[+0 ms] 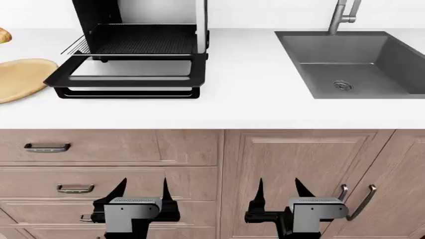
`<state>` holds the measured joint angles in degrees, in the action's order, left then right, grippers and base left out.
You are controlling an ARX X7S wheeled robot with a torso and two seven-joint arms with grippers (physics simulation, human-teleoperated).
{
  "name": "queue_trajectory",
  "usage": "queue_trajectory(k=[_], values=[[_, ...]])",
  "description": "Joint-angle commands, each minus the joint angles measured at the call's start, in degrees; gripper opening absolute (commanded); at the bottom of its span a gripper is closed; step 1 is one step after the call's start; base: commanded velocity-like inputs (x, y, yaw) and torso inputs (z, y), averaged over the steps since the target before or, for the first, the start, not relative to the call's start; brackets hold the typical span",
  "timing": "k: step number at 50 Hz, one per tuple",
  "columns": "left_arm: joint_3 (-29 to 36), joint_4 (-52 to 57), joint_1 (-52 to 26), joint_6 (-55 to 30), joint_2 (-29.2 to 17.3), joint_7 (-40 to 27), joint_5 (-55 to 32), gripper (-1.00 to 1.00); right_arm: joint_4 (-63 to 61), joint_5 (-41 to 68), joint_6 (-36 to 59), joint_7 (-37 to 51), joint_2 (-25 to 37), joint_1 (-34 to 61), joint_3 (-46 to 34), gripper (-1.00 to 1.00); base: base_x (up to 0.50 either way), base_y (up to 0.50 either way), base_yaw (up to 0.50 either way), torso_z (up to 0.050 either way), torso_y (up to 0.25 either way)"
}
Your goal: Place the baguette on the rack of the toaster oven.
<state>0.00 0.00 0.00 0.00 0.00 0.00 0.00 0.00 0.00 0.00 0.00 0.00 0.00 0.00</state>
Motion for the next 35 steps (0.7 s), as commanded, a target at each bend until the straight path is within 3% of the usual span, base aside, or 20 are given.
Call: queue_trajectory(k=[1,19,35], values=[[1.05,-0.65,0.28,2.21,-1.21,0.28,-1.66,1.00,0.65,4.38,-1.48,-1.28,0.75,0.08,-0.80,1.00,0.00,0.00,0.00,0.000,0.000],[2.31,-0.77,0.56,3.16,-3.89,2.40,-9.93,1.00,0.32,4.28,-0.67,1.83,3.66,0.22,-4.32,1.00,0.00,0.00,0.00,0.001,0.000],[3.54,-1.24,0.19,2.14,-5.02,1.51,-11.53,1.00,0.59,5.86,-1.38,2.77,4.73,0.33,-5.58,1.00,0.00,0.00,0.00,0.050,0.000]])
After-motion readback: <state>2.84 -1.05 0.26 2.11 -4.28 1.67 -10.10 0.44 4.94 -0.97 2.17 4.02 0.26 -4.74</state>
